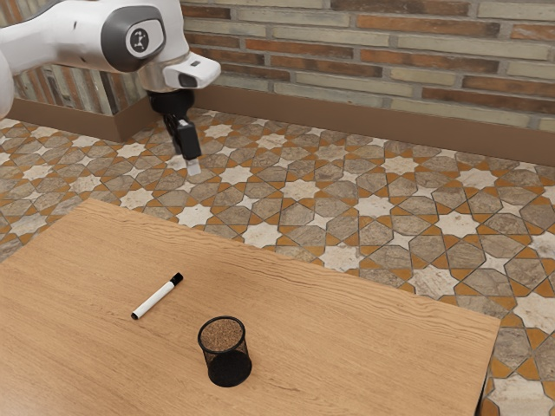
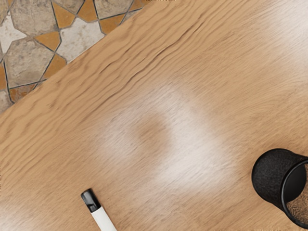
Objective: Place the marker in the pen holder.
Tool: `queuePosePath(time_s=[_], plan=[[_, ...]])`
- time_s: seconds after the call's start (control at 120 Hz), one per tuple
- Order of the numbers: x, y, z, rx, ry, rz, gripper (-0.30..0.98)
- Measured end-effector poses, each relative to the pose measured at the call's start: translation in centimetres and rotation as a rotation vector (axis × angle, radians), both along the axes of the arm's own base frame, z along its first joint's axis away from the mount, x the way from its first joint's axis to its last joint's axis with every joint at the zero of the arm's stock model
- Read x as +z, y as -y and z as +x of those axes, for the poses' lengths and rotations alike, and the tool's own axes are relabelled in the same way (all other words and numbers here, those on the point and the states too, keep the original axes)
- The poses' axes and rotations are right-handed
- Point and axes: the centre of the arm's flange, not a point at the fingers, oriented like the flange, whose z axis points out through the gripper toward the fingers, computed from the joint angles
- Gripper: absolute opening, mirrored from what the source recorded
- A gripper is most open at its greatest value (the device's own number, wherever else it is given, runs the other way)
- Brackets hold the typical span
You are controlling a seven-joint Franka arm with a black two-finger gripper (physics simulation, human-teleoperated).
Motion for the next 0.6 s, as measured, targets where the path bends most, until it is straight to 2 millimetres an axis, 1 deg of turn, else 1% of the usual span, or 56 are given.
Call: queuePosePath(time_s=[0.15, 0.208, 0.233, 0.283, 0.308, 0.383, 0.417, 0.458, 0.5, 0.533, 0.6], plan=[[0.0, 0.0, 0.0, -0.067, 0.003, -0.002, 0.69], [-0.6, -0.1, -0.2, -0.079, -0.005, -0.002, 0.69], [-1.5, -0.5, -0.5, -0.072, -0.014, 0.0, 0.69], [-5.1, -2.5, -1.6, -0.025, -0.05, -0.014, 0.68], [-6.5, -3.6, -2.0, 0.004, -0.056, -0.021, 0.68], [-9.1, -6.7, -2.5, 0.081, -0.052, -0.03, 0.69], [-9.5, -7.7, -2.5, 0.104, -0.04, -0.032, 0.69], [-9.4, -8.1, -2.5, 0.114, -0.018, -0.023, 0.69], [-9.8, -8.0, -2.3, 0.115, -0.004, -0.015, 0.69], [-11.1, -7.6, -2.6, 0.123, -0.01, -0.012, 0.69], [-14.3, -7.0, -2.7, 0.151, -0.035, -0.001, 0.69]])
